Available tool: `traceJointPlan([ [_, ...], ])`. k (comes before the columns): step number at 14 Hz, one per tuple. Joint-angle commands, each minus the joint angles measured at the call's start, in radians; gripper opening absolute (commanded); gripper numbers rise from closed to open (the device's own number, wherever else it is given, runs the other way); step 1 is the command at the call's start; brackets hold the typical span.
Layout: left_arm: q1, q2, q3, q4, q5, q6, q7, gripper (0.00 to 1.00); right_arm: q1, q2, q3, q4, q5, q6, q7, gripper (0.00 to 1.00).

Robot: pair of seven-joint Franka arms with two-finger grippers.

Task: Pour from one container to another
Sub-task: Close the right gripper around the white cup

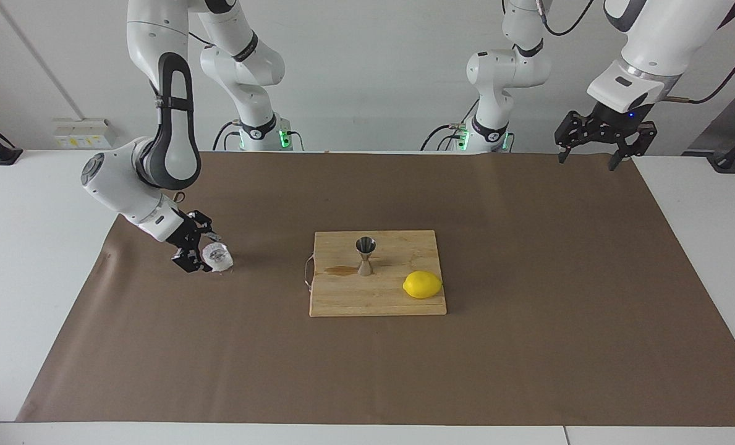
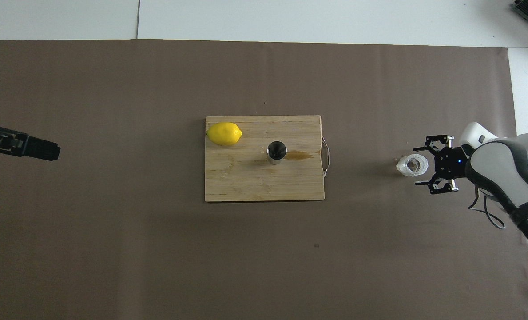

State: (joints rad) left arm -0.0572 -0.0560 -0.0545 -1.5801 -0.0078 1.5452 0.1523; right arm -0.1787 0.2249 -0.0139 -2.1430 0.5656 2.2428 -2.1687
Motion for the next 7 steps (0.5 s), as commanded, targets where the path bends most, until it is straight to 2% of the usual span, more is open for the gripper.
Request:
traceJointPlan([
  [1,0.008,-0.005,-0.007,-0.023,-0.017,-0.028,-0.083,1.0,-0.018,0.022,0.008,-0.011,0.072,0.021,-0.077,1.0],
  [4,0.008,-0.016,-0.005,-0.038,-0.014,-0.016,-0.086,1.0,-0.027,0.036,0.008,-0.011,0.094,0.015,-0.079,1.0],
  [6,0.011,-0.005,-0.014,-0.023,-0.003,-0.008,-0.13,1.0,-0.031,0.036,0.008,-0.011,0.102,0.011,-0.077,0.78],
  [7,0.019,-0.008,-0.018,-0.021,-0.004,-0.011,-0.157,1.0,-0.031,0.036,0.008,-0.011,0.102,0.009,-0.076,0.62],
])
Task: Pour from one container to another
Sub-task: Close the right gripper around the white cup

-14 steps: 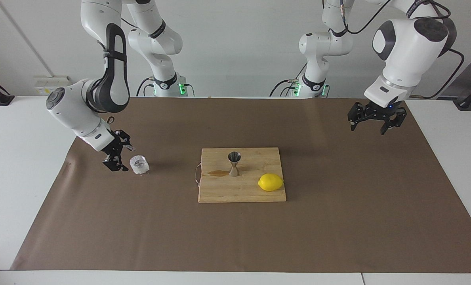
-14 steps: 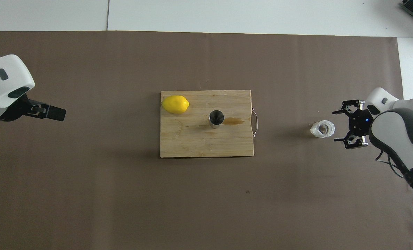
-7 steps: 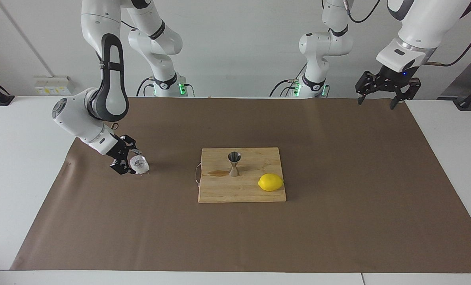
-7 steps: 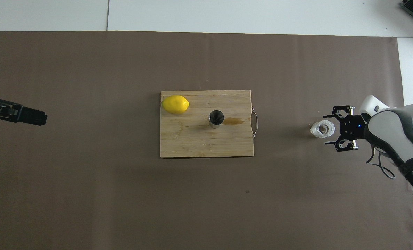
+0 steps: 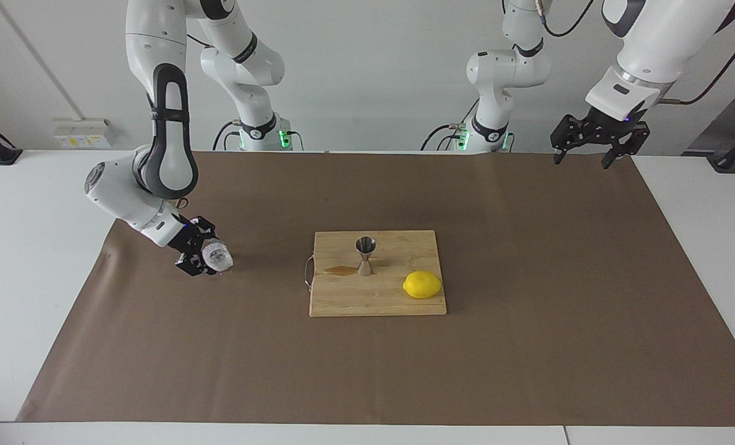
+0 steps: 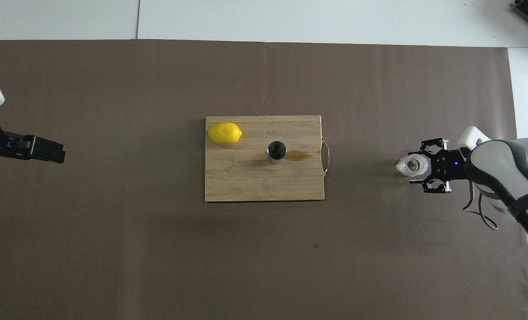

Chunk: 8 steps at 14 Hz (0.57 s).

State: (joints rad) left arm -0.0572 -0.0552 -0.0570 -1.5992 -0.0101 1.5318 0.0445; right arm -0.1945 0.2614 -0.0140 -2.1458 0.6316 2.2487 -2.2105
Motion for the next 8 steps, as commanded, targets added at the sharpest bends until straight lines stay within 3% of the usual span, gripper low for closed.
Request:
traceJointPlan([
  [1,0.037,-0.015,-0.02,-0.004,-0.005,-0.002,-0.051,1.0,-0.016,-0.001,0.008,-0.006,0.045,0.0,-0.031,0.52],
  [4,0.095,-0.028,-0.061,-0.018,-0.01,-0.007,-0.04,1.0,-0.011,-0.004,0.008,0.0,0.062,-0.003,-0.003,0.35],
  [8,0.08,-0.021,-0.053,-0.008,-0.019,0.001,-0.032,1.0,0.009,-0.048,0.016,0.001,0.06,-0.008,0.08,0.34],
])
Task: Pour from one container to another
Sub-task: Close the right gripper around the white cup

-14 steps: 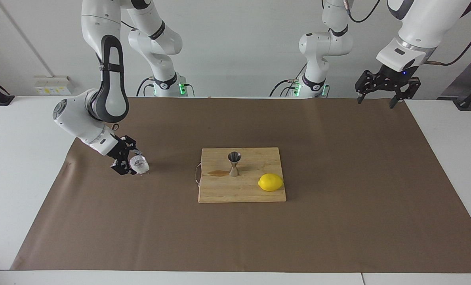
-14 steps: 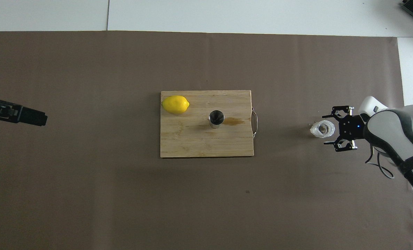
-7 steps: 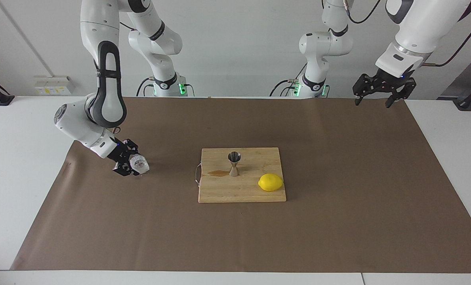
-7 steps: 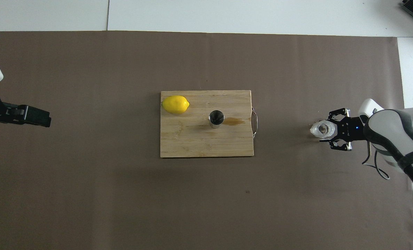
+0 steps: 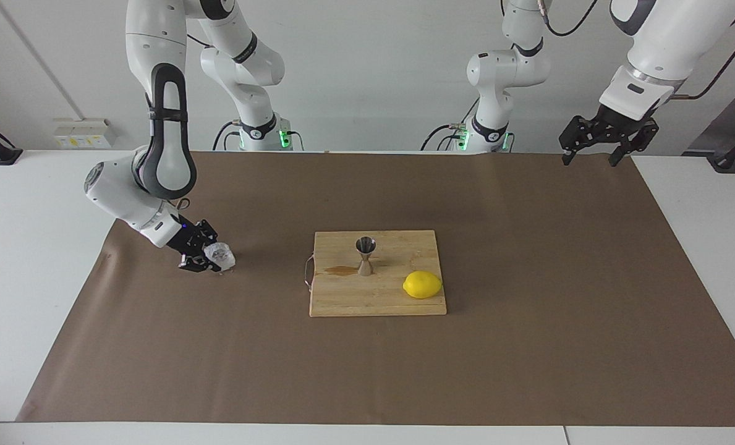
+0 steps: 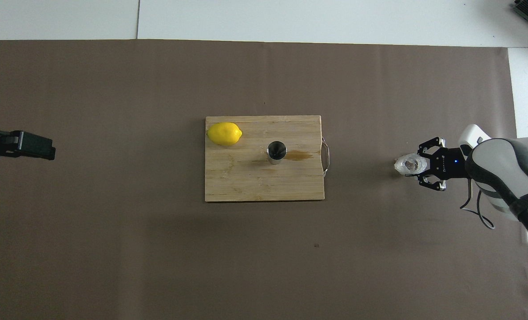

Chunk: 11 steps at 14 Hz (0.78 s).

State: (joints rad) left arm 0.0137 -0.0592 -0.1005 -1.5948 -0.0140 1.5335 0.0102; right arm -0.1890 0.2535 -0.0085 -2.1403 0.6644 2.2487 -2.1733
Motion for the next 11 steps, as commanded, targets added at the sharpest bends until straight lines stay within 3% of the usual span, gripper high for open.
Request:
traceJointPlan([
  [1,0.008,-0.019,-0.01,-0.019,-0.015,0.0,0.002,1.0,0.014,-0.054,0.01,-0.004,0.027,-0.009,0.052,0.34],
  [6,0.012,-0.041,-0.01,-0.06,-0.015,-0.001,-0.007,1.0,0.075,-0.128,0.012,-0.001,0.003,-0.024,0.195,0.34],
  [11,0.019,-0.041,-0.01,-0.06,-0.015,-0.006,-0.007,1.0,0.169,-0.143,0.013,0.056,-0.106,-0.047,0.419,0.34],
])
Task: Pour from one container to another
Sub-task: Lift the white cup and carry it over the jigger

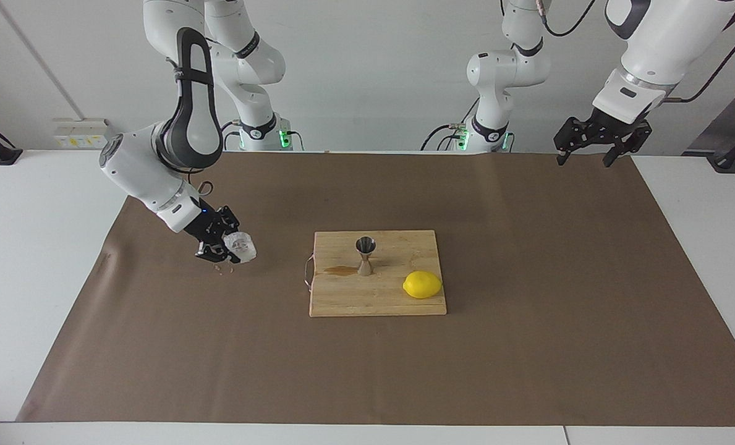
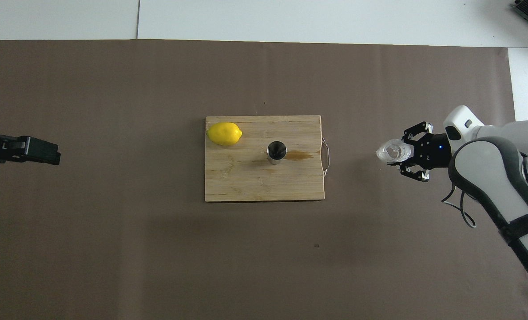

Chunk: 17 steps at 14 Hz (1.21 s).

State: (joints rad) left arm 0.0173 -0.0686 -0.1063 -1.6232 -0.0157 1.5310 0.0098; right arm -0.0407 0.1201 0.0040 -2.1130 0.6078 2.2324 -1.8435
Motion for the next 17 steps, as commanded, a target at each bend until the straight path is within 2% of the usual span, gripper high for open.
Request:
traceJointPlan([
  [1,0.015,-0.031,-0.003,-0.032,-0.013,-0.003,-0.007,1.0,0.05,-0.01,0.001,0.04,-0.058,-0.039,0.133,0.34],
  [9,0.015,-0.031,-0.004,-0.033,-0.013,-0.003,-0.005,1.0,0.235,0.006,0.001,0.178,-0.265,-0.088,0.539,0.34],
  [17,0.015,-0.031,-0.004,-0.032,-0.013,-0.003,-0.005,1.0,0.39,0.021,0.001,0.261,-0.43,-0.132,0.805,0.34],
])
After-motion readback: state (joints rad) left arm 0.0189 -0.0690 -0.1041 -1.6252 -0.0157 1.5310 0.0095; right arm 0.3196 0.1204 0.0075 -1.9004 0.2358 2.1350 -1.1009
